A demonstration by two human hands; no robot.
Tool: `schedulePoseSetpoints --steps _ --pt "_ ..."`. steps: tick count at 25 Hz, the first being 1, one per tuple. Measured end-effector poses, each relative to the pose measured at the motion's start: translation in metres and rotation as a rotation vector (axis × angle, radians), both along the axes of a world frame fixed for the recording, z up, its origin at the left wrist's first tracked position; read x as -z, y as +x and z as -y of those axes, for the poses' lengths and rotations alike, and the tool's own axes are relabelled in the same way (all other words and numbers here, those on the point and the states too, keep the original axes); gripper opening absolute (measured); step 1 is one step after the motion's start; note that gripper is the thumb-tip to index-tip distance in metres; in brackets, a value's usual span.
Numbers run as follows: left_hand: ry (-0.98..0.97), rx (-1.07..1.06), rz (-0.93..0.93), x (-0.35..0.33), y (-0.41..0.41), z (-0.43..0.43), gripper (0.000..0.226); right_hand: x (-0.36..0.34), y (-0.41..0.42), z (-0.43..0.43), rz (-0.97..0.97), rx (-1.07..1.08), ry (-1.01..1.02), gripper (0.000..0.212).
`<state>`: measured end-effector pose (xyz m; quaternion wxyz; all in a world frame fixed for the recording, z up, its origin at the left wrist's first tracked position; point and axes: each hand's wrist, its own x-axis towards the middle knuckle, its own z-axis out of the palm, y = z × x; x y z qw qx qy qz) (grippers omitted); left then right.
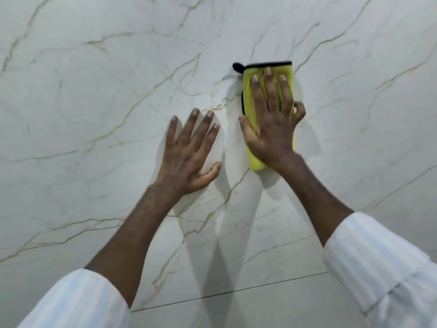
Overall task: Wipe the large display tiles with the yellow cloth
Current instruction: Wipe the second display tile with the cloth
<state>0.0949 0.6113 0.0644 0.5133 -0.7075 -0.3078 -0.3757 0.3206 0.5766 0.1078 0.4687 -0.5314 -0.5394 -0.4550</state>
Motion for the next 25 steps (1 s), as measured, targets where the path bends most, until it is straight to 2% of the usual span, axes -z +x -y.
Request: schedulePoseSetpoints --steps 3,5,9,12,14,16,18,21,23,25 --pt "0.024 -0.005 0.005 0.004 0.0 -0.008 0.08 -0.039 -0.006 -0.001 -0.054 -0.024 0.017 0.079" --pt "0.041 0.004 0.014 0.007 0.003 -0.008 0.08 -0.017 -0.008 -0.003 -0.034 -0.014 0.072 0.077" --pt "0.036 0.029 0.028 0.009 0.004 -0.01 0.081 0.131 -0.01 -0.005 -0.02 -0.028 0.066 0.079" --pt "0.018 0.014 0.037 0.011 0.004 -0.008 0.082 0.258 -0.014 0.0 0.031 0.003 -0.046 0.083" --pt "0.014 0.011 0.042 0.01 0.005 -0.009 0.081 0.29 -0.018 0.004 0.06 0.012 -0.082 0.08" --pt "0.033 0.028 0.036 0.007 0.005 -0.006 0.078 0.262 -0.02 0.002 0.077 -0.035 -0.066 0.076" --pt "0.032 0.056 0.022 0.016 -0.001 -0.002 0.074 0.203 -0.024 0.001 0.079 -0.09 -0.02 0.074" --pt "0.006 0.011 0.044 0.065 -0.026 0.008 0.074 0.134 -0.028 -0.004 0.018 -0.111 0.069 0.071" --pt "0.01 -0.074 -0.004 0.097 -0.045 0.006 0.076 0.14 -0.03 -0.008 -0.005 -0.118 0.115 0.07" --pt "0.033 -0.118 -0.054 0.109 -0.054 -0.003 0.077 0.189 -0.031 -0.013 -0.024 -0.148 0.116 0.072"
